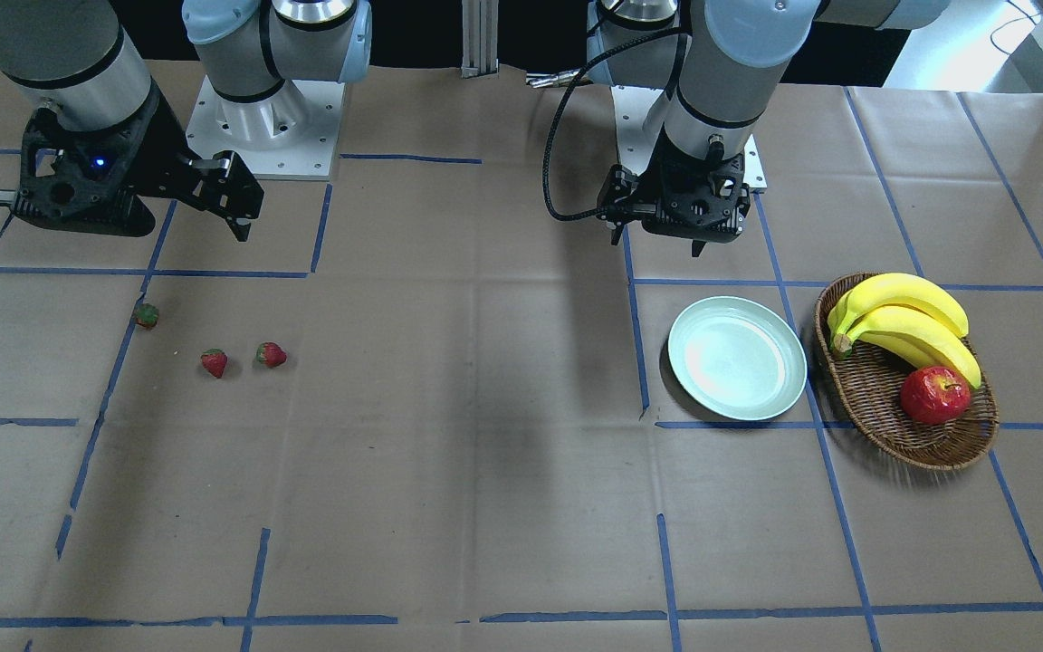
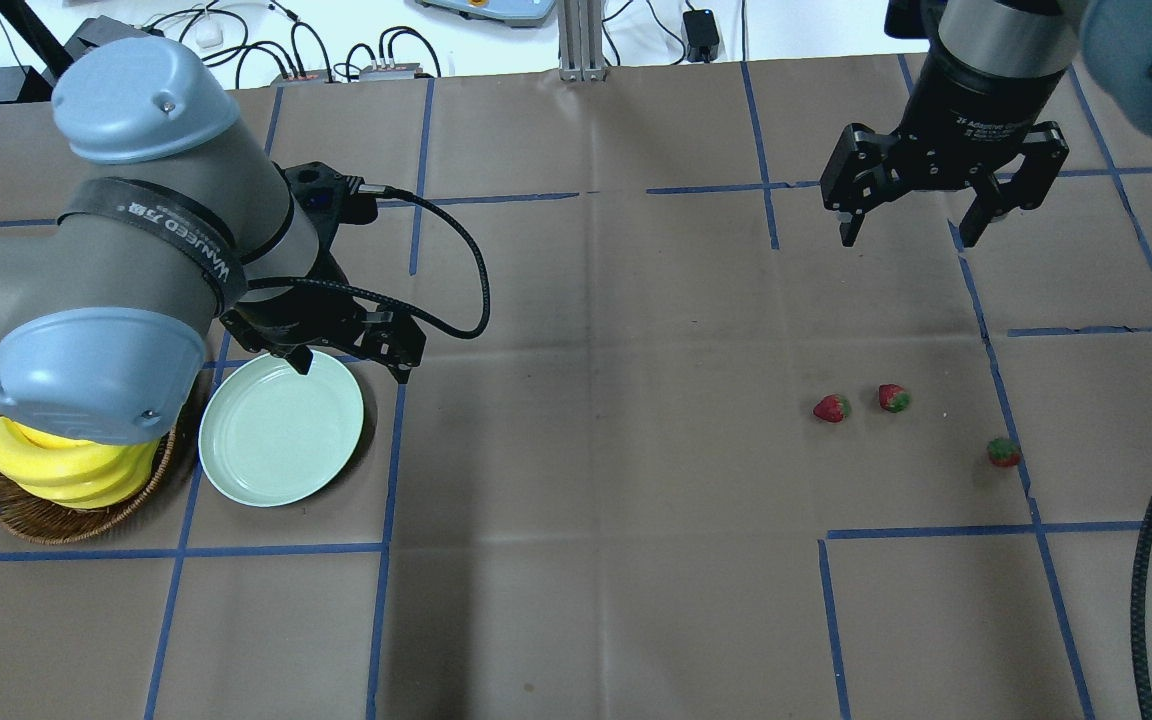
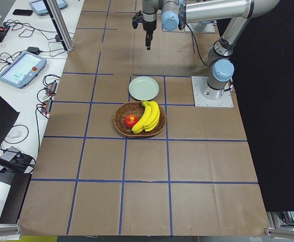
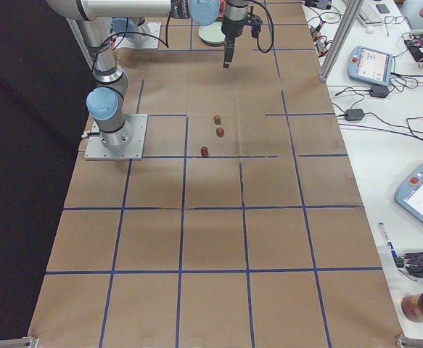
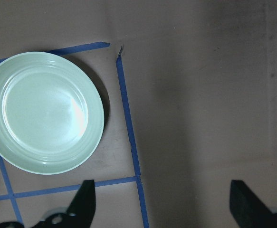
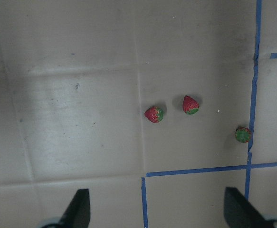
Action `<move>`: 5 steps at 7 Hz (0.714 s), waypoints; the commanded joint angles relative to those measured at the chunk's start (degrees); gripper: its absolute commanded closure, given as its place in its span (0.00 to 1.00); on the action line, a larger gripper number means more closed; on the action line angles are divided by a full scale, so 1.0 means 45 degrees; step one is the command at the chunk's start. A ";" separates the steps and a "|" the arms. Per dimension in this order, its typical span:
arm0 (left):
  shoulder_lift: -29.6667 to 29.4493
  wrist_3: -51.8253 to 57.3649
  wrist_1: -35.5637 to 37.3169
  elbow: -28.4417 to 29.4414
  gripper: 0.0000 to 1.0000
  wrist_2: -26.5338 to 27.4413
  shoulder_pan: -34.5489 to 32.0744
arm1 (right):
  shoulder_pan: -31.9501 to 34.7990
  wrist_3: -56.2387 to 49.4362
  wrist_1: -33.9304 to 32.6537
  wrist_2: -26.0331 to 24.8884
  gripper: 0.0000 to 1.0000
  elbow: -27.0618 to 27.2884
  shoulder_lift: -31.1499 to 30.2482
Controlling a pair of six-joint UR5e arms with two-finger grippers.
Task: Collect all strawberries into plate
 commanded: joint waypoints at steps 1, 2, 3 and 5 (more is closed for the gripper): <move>-0.0024 -0.0003 -0.0014 0.0108 0.00 0.0023 0.0010 | -0.0004 -0.0002 -0.0032 0.0002 0.00 -0.0018 -0.0024; -0.0024 -0.0003 0.0005 -0.0027 0.00 0.0023 -0.0010 | -0.0004 -0.0021 -0.0032 0.0002 0.00 -0.0018 -0.0025; -0.0024 -0.0003 0.0005 -0.0028 0.00 0.0023 -0.0010 | -0.0004 -0.0021 -0.0032 0.0002 0.00 -0.0018 -0.0025; -0.0024 -0.0003 0.0005 -0.0028 0.00 0.0003 -0.0010 | -0.0004 -0.0021 -0.0032 0.0002 0.00 0.0001 -0.0025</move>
